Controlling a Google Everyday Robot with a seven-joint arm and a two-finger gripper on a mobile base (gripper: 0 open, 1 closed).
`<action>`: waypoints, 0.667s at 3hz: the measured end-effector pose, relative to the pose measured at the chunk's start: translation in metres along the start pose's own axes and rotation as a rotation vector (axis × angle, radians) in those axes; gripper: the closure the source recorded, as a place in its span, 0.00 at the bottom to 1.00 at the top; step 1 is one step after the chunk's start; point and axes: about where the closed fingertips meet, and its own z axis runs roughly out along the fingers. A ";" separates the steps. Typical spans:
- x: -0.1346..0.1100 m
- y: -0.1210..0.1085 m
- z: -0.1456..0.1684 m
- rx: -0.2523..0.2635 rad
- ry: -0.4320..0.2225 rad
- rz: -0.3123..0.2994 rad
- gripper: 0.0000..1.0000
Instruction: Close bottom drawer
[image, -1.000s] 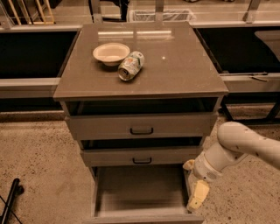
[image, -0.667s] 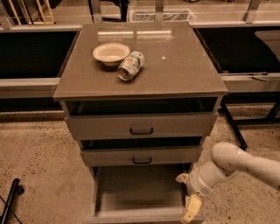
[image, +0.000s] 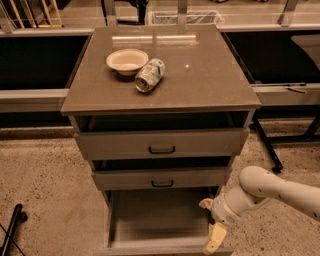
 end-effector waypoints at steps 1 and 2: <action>0.002 -0.015 0.022 0.012 -0.056 -0.032 0.00; 0.016 -0.031 0.072 0.053 -0.138 -0.129 0.00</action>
Offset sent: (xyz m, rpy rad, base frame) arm 0.0173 0.0523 -0.1495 0.2582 -0.3321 0.0699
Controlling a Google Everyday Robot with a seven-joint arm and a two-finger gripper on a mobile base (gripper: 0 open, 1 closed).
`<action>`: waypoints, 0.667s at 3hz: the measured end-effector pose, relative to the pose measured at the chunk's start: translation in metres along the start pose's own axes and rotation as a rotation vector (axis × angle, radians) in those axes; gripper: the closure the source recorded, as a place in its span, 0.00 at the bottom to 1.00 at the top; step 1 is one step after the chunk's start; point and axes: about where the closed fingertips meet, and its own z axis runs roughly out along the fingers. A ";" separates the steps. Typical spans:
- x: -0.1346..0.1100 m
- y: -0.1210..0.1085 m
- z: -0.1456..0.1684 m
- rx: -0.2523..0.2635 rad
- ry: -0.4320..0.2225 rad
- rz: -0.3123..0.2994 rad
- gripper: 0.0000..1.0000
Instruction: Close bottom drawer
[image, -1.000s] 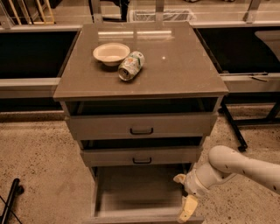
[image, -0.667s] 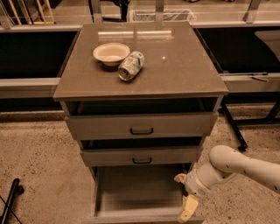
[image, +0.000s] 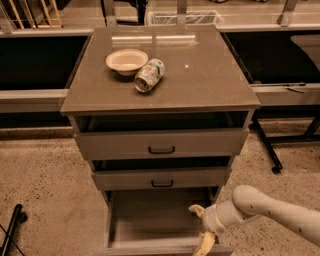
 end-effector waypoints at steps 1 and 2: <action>0.016 -0.009 0.038 0.023 -0.092 -0.115 0.00; 0.019 -0.005 0.049 0.012 -0.104 -0.155 0.00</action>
Offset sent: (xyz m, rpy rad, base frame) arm 0.0021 0.0132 -0.0331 0.0785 -0.0856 0.0334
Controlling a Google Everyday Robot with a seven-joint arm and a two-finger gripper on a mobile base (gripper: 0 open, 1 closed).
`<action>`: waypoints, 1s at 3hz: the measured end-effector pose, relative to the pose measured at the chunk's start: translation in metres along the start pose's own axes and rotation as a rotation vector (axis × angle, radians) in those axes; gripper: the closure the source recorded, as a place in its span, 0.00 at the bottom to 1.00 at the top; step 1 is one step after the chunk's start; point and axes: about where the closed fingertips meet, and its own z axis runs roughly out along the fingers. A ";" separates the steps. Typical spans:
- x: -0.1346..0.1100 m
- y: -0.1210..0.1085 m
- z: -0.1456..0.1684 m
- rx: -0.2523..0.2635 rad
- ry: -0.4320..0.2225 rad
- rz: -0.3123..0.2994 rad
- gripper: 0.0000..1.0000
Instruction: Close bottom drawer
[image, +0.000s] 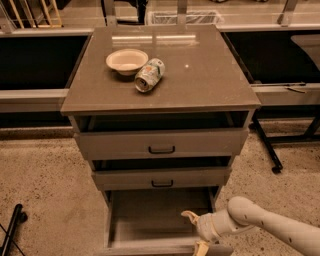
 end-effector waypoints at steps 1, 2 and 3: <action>0.000 0.000 0.000 0.000 0.000 0.000 0.00; 0.021 0.015 0.007 0.042 -0.003 -0.086 0.03; 0.035 0.029 0.006 0.085 0.001 -0.163 0.25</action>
Offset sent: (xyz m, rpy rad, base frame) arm -0.0271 -0.0190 -0.0387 0.0164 -0.1688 0.0310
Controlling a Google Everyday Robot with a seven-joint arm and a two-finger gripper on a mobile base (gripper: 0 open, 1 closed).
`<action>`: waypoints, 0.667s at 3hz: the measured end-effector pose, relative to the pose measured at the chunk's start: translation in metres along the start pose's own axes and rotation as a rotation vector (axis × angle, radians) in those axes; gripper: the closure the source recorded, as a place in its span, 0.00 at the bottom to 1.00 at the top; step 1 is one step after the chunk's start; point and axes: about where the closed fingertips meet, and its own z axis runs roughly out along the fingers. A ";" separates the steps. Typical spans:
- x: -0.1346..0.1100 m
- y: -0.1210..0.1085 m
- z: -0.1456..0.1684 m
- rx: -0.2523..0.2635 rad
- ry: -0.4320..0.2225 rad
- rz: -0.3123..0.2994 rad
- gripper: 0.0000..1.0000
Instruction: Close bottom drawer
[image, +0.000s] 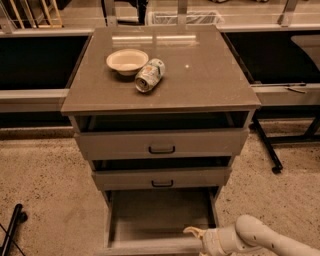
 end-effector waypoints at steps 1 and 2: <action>0.001 0.001 -0.001 0.002 0.000 -0.007 0.49; 0.001 0.001 -0.001 0.002 0.000 -0.007 0.72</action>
Offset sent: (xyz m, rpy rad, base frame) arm -0.0007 -0.0013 -0.0002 0.0000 -0.0072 0.0027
